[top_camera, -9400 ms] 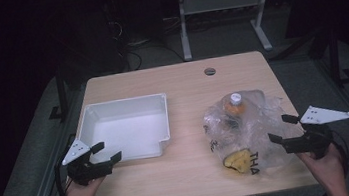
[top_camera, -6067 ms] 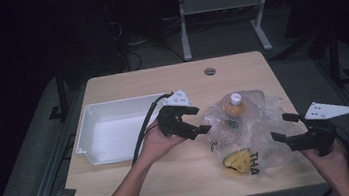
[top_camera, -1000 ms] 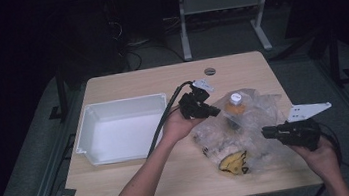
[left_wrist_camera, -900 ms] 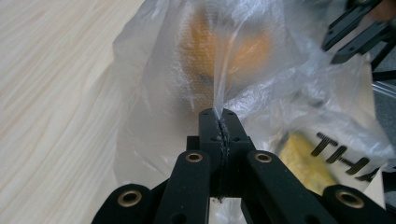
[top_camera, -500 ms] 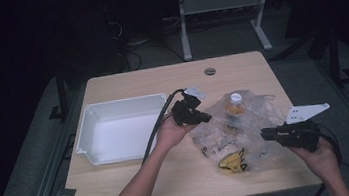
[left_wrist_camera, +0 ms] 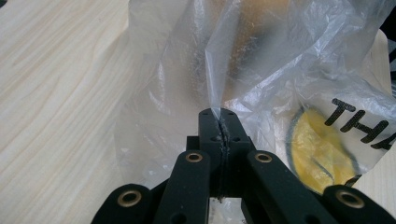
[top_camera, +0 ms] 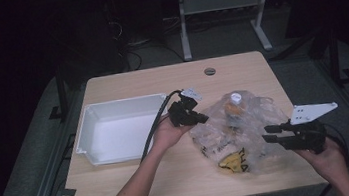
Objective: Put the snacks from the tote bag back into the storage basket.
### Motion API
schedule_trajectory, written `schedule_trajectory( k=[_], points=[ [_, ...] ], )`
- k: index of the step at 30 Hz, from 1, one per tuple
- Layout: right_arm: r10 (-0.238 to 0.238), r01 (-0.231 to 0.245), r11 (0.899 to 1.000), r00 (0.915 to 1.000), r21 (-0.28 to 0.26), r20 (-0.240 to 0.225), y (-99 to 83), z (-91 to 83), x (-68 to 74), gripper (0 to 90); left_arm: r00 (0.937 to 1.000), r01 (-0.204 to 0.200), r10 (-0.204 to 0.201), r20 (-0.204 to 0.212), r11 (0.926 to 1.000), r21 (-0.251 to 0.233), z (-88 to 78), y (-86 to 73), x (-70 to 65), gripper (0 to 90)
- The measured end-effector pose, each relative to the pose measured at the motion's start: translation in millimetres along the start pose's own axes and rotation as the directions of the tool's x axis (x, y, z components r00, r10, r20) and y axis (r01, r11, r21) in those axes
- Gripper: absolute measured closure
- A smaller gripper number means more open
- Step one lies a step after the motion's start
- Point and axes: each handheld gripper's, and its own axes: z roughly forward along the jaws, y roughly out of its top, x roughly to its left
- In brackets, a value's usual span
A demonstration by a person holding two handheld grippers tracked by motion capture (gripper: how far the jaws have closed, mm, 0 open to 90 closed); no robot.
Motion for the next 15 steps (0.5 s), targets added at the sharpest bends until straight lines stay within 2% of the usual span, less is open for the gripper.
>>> schedule_trajectory(
  k=[1, 2, 5, 6, 8, 13, 15],
  points=[
    [0.0, 0.0, 1.0, 1.0, 0.0, 0.0, 0.0, 0.0, 0.0, 64.3, 1.0, -0.004, 0.004, 0.001, 1.0, -0.002, -0.4, 0.6, 0.5, 89.5],
    [-0.027, 0.027, 1.0, 0.9995, -0.001, 0.017, 4.9, -7.3, 2.2, 62.9, 1.0, 0.004, -0.004, 0.002, 1.0, -0.006, -0.7, 1.5, 0.8, 89.3],
    [-0.035, 0.035, 0.999, 0.9989, -0.002, 0.03, 9.2, -14.5, 2.2, 61.6, 1.0, 0.006, -0.006, 0.006, 1.0, -0.004, -1.2, 2.6, 0.8, 88.7],
    [-0.043, 0.043, 0.999, 0.9974, 0.001, 0.057, 11.8, -20.2, -1.0, 58.6, 1.0, -0.009, 0.009, -0.001, 1.0, 0.003, -2.7, 4.1, 0.6, 88.6],
    [-0.032, 0.032, 1.0, 0.9973, 0.001, 0.067, 12.7, -23.1, -6.5, 57.1, 1.0, -0.008, 0.008, 0.0, 1.0, 0.001, -3.6, 5.1, 0.2, 88.4],
    [-0.015, 0.014, 1.0, 0.9984, 0.003, 0.054, 13.1, -19.1, -18.1, 55.5, 1.0, -0.008, 0.008, 0.001, 0.9999, 0.006, -4.1, 6.2, 0.3, 87.3],
    [-0.013, 0.012, 1.0, 0.9987, 0.02, 0.049, 14.7, -14.0, -22.9, 57.8, 0.9999, -0.012, 0.012, -0.001, 0.9999, 0.01, -5.0, 6.4, 0.3, 85.7]
  ],
)
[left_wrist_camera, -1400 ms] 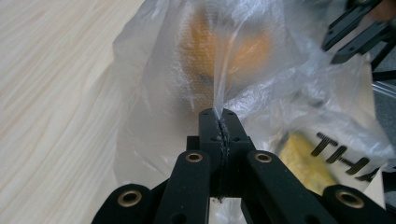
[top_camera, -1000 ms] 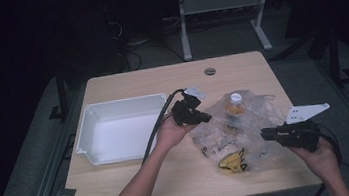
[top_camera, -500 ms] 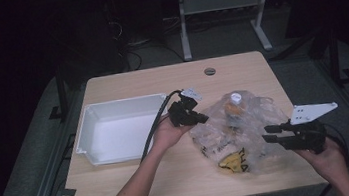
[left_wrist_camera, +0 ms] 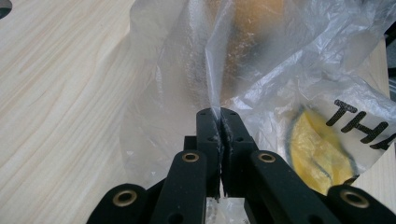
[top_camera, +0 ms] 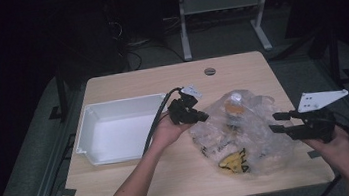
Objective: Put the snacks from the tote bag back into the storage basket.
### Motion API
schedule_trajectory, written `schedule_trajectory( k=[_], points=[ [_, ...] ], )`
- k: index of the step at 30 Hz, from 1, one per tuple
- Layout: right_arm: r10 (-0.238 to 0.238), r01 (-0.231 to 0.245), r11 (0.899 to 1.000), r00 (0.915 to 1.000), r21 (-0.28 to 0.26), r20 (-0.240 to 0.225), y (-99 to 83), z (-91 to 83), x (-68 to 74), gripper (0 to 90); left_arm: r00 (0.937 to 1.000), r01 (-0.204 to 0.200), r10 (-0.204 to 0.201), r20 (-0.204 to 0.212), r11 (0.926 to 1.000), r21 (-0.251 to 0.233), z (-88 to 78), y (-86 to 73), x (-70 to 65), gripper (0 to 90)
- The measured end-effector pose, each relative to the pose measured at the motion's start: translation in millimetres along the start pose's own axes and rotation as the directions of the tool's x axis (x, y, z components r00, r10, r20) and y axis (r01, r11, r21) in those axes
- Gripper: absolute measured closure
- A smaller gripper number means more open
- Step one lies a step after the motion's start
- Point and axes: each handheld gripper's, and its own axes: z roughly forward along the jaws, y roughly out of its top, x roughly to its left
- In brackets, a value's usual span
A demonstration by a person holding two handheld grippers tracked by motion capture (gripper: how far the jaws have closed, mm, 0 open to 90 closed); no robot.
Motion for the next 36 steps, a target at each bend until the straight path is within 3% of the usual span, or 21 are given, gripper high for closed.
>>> schedule_trajectory(
  k=[3, 8, 14, 20, 25, 36],
  points=[
    [-0.002, 0.003, 0.999, 0.9994, 0.043, -0.035, 5.2, 9.6, -6.2, 74.2, 1.0, 0.007, -0.007, -0.005, 0.9998, -0.021, -5.7, -0.3, 0.7, 78.3],
    [-0.018, 0.024, 0.996, 0.997, 0.081, -0.076, 10.2, 18.6, -6.3, 87.6, 0.9998, -0.009, 0.009, -0.016, 0.9994, -0.033, -17.2, -0.6, -1.9, 62.2],
    [-0.034, 0.043, 0.994, 0.9953, 0.101, -0.091, 18.1, 24.4, -4.2, 89.1, 0.9998, -0.022, 0.021, -0.004, 0.9983, -0.053, -27.7, -1.9, -7.3, 54.1],
    [-0.058, 0.07, 0.992, 0.9917, 0.105, -0.115, 28.0, 31.3, -0.3, 89.2, 0.9987, -0.048, 0.049, 0.014, 0.9968, -0.063, -28.5, -3.9, -17.7, 52.1],
    [-0.084, 0.1, 0.989, 0.9856, 0.108, -0.147, 38.4, 42.2, 4.1, 89.2, 0.9959, -0.078, 0.081, 0.04, 0.995, -0.062, -25.9, -5.5, -28.5, 50.9],
    [-0.115, 0.134, 0.986, 0.9769, 0.099, -0.181, 52.8, 56.0, 10.8, 89.2, 0.9918, -0.095, 0.1, 0.079, 0.9931, -0.069, -14.4, -11.7, -40.6, 49.7]
  ],
)
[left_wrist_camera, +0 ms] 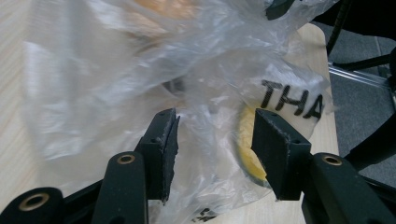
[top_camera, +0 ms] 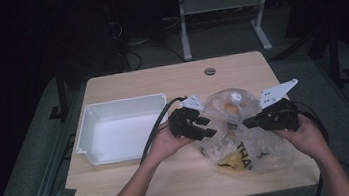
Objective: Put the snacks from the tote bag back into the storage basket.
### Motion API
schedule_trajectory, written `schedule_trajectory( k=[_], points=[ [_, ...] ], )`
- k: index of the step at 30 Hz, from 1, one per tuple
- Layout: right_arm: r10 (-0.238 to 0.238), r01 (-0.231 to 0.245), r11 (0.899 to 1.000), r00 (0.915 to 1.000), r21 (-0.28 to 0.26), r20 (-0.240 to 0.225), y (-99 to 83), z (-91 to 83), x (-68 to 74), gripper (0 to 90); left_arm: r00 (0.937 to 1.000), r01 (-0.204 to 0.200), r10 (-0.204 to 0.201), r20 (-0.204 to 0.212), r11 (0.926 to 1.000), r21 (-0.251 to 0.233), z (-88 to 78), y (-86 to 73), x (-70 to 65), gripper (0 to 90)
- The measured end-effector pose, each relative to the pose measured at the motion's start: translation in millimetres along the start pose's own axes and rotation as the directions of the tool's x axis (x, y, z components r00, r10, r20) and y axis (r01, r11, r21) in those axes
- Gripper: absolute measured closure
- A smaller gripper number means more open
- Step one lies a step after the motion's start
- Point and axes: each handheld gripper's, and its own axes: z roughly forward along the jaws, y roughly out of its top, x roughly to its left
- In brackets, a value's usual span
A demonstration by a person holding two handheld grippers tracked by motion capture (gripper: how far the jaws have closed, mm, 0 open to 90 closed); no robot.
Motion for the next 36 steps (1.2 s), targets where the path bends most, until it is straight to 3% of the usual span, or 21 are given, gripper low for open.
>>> schedule_trajectory(
  k=[8, 20, 36],
  points=[
    [-0.014, 0.014, 1.0, 0.9998, -0.016, -0.014, 8.2, 4.6, 4.2, 89.0, 0.9996, -0.005, 0.005, 0.028, 1.0, 0.005, 12.5, -1.9, -7.5, 49.1],
    [-0.015, 0.015, 1.0, 0.9999, -0.025, -0.003, 6.9, 0.8, 6.1, 88.5, 0.9991, -0.011, 0.011, 0.041, 0.9999, 0.001, 14.5, 1.0, -11.8, 49.3],
    [-0.023, 0.021, 0.999, 0.9985, -0.032, -0.049, 17.6, 17.3, 9.0, 87.2, 0.998, -0.021, 0.022, 0.059, 0.9997, -0.011, 10.7, 0.1, -17.4, 49.0]
  ],
)
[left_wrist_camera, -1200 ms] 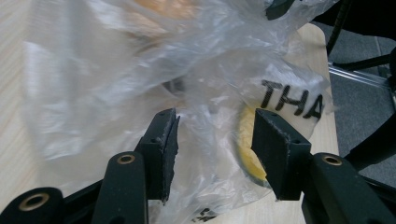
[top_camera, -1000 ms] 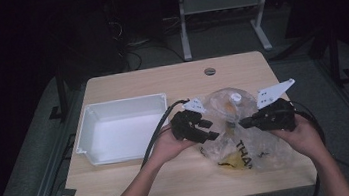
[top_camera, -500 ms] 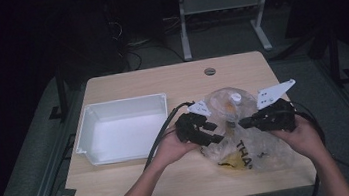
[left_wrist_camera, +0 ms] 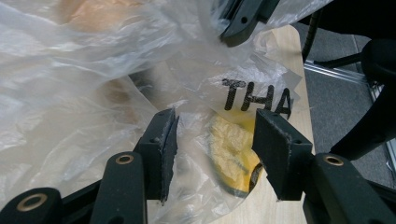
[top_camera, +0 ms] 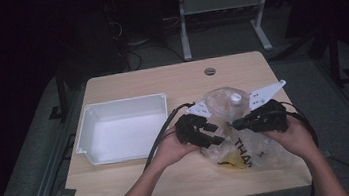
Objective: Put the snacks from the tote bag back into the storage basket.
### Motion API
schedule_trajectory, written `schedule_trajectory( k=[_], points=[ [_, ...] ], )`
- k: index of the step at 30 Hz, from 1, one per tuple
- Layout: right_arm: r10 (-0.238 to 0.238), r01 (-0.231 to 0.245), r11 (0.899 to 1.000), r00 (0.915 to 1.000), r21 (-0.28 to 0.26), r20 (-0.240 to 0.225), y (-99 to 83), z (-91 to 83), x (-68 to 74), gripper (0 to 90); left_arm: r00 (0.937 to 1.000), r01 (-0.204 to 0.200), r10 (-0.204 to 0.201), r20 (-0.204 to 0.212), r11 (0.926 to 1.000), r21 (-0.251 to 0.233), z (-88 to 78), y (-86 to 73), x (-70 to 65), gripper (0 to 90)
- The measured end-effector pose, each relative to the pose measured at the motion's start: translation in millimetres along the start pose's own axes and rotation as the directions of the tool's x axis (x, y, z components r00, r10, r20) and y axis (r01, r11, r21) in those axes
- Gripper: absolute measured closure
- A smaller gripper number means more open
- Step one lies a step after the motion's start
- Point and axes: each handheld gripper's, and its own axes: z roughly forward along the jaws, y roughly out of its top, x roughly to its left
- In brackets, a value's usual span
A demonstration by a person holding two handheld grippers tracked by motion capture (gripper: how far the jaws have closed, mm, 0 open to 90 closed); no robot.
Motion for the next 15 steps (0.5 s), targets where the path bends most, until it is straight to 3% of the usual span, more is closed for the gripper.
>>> schedule_trajectory(
  k=[15],
  points=[
    [-0.012, 0.012, 1.0, 0.9989, 0.003, -0.044, 25.6, 44.7, -3.6, 83.4, 0.9997, 0.012, -0.012, -0.02, 0.9999, -0.002, -16.2, -18.5, 2.9, 49.0]
  ],
)
